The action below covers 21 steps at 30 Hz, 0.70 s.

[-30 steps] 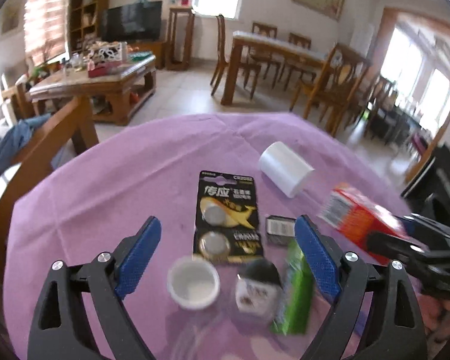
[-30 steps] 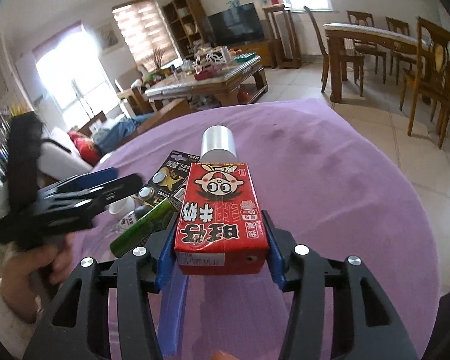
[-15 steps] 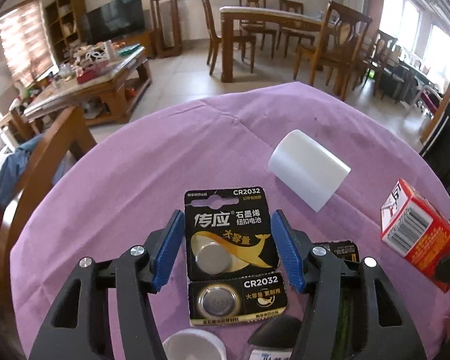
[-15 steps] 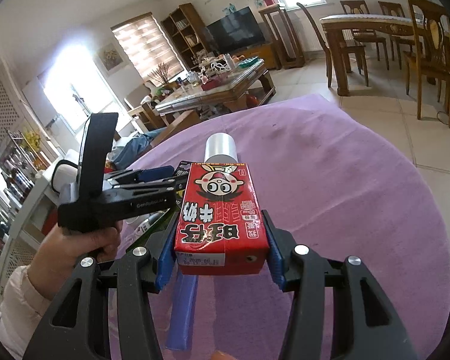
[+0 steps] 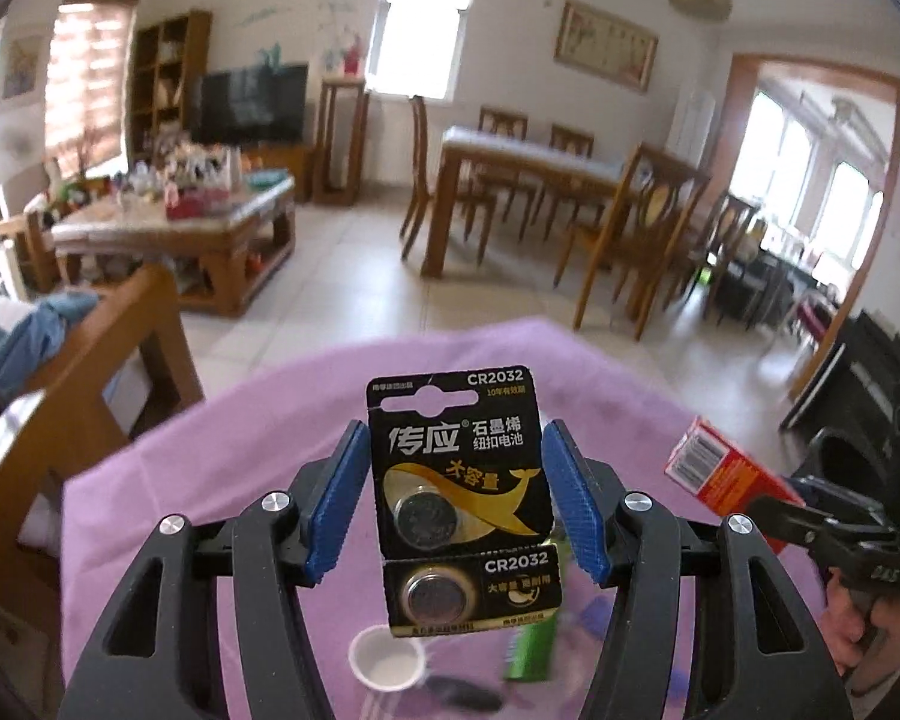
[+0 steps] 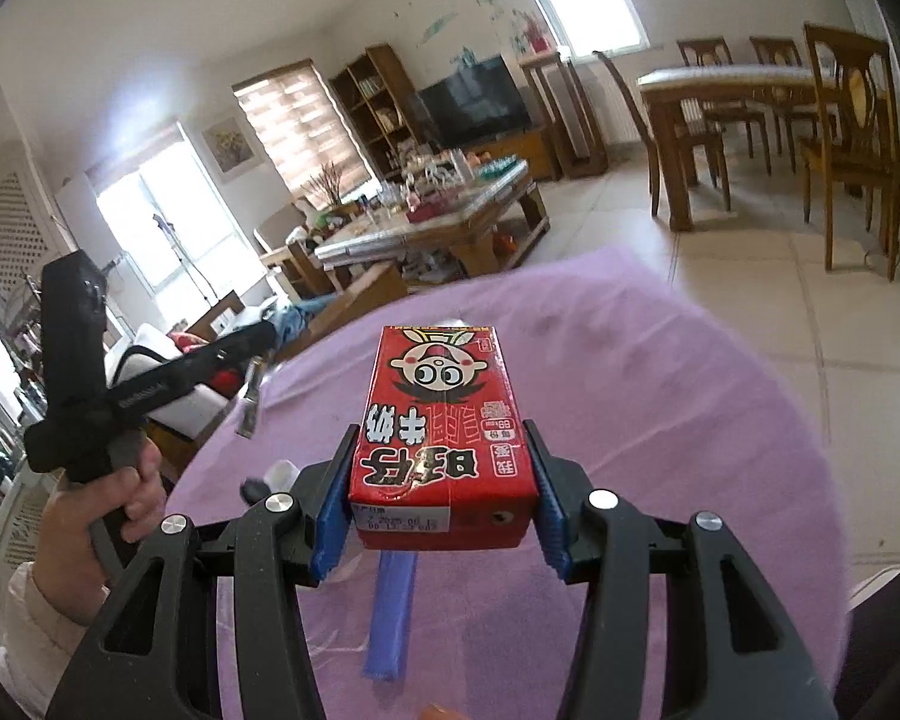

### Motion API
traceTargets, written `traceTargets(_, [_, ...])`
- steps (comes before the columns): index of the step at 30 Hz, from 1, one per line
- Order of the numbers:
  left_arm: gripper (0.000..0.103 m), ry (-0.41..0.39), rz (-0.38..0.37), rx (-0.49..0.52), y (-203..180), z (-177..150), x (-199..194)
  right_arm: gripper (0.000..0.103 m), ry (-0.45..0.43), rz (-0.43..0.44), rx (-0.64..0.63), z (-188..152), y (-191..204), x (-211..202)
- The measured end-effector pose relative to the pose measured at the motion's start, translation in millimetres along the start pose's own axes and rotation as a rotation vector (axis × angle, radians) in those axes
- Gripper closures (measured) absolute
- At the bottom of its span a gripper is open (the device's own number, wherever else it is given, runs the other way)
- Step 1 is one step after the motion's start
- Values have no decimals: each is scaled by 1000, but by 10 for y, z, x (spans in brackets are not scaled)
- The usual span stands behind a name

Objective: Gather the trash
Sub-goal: 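Carry the battery card and red box over the black bin and open both tools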

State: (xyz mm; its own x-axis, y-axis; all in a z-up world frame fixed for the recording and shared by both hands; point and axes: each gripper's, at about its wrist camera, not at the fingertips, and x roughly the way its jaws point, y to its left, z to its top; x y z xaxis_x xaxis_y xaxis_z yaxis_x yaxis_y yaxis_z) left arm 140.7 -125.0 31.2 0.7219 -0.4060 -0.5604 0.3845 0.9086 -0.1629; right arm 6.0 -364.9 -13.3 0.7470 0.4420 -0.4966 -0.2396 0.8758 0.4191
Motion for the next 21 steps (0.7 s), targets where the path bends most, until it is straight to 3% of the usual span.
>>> traceTargets(7, [44, -56, -95, 67, -602, 145, -391, 53, -102, -57, -19, 64, -144, -689])
traceTargets(11, [44, -53, -201, 108, -1122, 111, -475, 53, -154, -106, 11, 32, -408, -1076])
traceTargets(21, [44, -5, -463, 198, -2667, -307, -236, 53, -285, -263, 152, -228, -1286, -2060])
